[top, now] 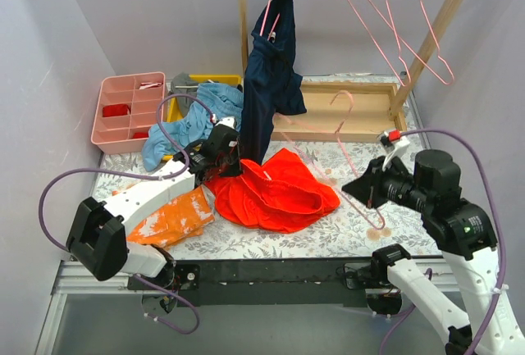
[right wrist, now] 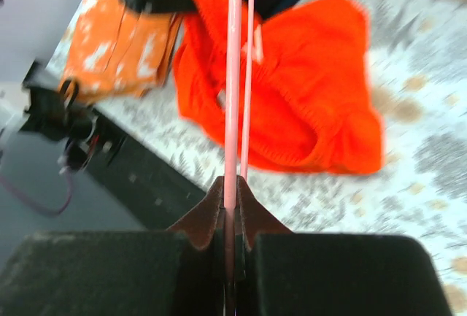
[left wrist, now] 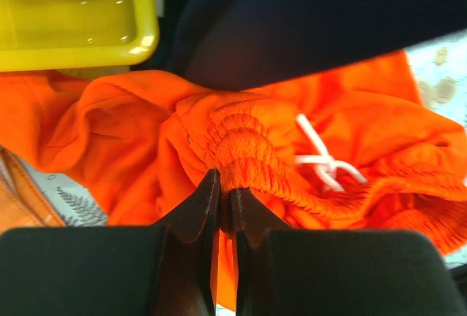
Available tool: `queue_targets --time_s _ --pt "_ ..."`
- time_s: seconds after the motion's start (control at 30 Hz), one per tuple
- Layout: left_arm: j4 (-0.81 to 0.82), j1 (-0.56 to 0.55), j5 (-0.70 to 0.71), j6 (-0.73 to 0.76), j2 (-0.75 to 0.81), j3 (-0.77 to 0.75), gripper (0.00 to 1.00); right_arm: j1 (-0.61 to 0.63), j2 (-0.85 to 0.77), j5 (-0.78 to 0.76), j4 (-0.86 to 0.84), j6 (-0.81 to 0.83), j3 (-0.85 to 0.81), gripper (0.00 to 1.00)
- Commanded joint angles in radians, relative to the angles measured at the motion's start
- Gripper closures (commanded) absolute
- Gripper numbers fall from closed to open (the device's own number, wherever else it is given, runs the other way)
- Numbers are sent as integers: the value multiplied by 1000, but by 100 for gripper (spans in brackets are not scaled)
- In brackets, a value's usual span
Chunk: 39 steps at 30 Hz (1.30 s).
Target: Place the shorts on the hanger
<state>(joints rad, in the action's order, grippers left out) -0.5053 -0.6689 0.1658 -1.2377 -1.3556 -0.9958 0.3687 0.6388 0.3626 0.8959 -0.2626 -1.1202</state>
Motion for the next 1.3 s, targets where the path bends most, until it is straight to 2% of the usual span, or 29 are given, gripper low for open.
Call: queue_targets --time_s 0.0,0.2,0.4,0.53,0.9,1.1,1.27 --pt "-45 41 -3 29 -25 -56 100 3 -89 214 38 -50 105 99" --pt "-73 66 0 50 -56 -105 100 3 -133 277 98 -17 178 99" --pt "-82 72 -5 64 -79 -132 100 3 -94 320 146 52 145 99" --pt "-90 74 -12 72 -57 -148 100 3 -74 381 101 54 181 99" --pt "-140 74 -65 118 45 -133 100 3 -28 326 -38 54 278 99" --pt "-157 74 -107 127 88 -110 100 4 13 375 -109 48 278 99" --pt "-190 71 -137 127 147 -133 100 61 25 377 -236 16 326 99"
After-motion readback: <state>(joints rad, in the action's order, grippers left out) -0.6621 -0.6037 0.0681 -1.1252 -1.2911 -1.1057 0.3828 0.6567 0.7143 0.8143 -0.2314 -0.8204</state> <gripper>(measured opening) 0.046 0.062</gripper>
